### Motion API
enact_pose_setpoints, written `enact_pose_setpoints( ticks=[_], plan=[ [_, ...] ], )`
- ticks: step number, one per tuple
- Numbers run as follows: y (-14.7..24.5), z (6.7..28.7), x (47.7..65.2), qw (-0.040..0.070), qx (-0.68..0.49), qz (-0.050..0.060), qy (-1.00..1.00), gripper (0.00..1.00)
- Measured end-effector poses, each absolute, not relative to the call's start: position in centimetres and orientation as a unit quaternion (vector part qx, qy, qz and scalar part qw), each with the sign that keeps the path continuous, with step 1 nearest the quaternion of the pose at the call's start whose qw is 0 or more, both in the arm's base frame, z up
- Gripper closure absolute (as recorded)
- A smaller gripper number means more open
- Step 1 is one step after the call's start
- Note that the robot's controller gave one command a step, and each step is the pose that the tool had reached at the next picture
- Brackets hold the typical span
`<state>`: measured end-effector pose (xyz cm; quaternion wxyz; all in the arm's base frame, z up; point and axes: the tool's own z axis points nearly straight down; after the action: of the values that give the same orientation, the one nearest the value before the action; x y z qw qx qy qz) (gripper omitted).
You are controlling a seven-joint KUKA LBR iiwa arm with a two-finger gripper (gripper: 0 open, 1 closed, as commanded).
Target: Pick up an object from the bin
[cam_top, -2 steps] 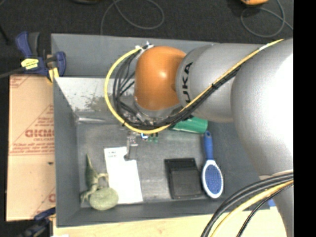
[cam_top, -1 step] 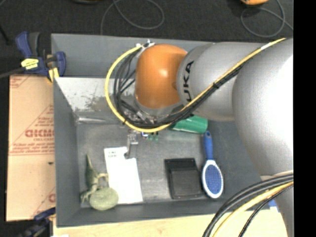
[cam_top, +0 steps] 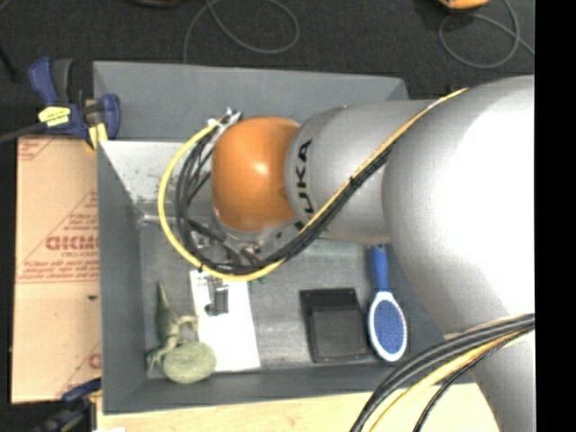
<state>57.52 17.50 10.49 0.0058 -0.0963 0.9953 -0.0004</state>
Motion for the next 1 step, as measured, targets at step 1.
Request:
enact_pose_setpoints(
  ticks=[1],
  plan=[
    [19.92, 9.60, 56.43, 0.001, -0.220, 0.000, 0.975, 0.00]
  ],
)
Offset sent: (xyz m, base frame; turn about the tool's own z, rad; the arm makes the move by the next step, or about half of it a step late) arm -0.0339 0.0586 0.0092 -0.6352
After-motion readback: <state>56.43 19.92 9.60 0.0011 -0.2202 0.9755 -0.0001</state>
